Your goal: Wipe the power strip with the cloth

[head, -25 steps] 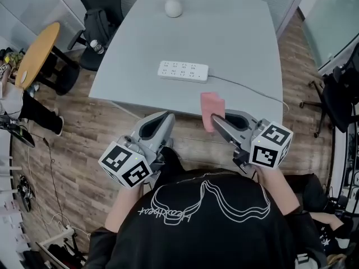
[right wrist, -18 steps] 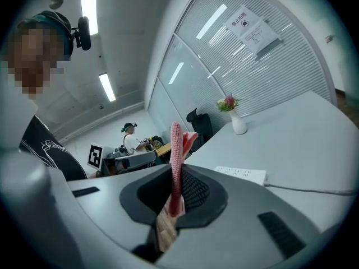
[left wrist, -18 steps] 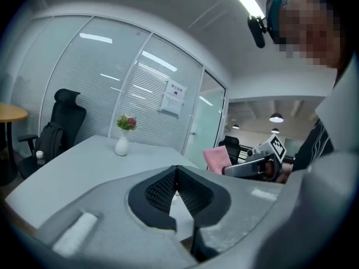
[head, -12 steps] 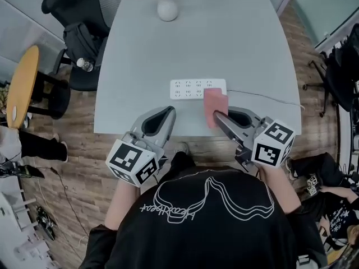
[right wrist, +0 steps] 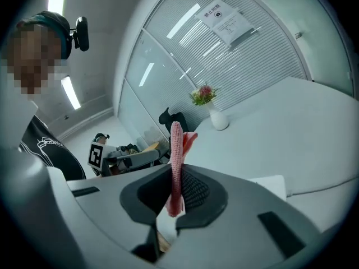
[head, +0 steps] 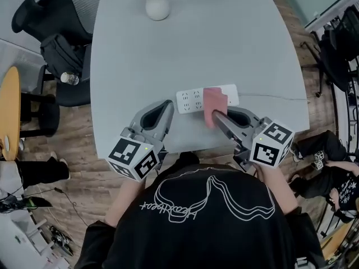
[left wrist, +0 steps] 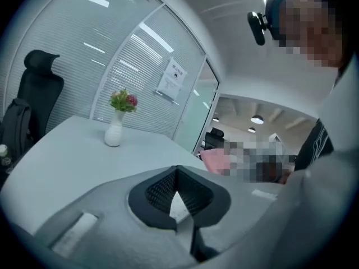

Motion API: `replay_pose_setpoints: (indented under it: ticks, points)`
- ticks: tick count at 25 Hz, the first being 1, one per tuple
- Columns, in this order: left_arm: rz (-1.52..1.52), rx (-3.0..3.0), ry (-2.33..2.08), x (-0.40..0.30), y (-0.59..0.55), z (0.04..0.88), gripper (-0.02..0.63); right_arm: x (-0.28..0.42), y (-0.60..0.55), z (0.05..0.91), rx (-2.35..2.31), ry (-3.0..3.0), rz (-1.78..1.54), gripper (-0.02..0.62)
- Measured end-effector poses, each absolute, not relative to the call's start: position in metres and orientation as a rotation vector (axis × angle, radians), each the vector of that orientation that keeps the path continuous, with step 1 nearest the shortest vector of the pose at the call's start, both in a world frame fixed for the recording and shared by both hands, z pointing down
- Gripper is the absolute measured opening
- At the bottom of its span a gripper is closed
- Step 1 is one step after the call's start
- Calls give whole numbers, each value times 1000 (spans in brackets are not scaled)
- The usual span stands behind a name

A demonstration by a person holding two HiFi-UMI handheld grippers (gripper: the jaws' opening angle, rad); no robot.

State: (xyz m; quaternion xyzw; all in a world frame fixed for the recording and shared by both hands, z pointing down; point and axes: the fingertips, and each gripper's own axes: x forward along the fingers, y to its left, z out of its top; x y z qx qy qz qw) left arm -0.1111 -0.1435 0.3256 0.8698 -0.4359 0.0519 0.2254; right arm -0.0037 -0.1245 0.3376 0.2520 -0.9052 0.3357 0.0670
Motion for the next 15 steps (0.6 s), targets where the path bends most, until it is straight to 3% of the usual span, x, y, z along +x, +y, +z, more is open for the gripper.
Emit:
replay_pose_setpoints:
  ticks: [15]
  points:
    - [397, 2470, -1041, -116, -174, 396, 11, -34, -146, 409, 858, -2559, 1116, 34]
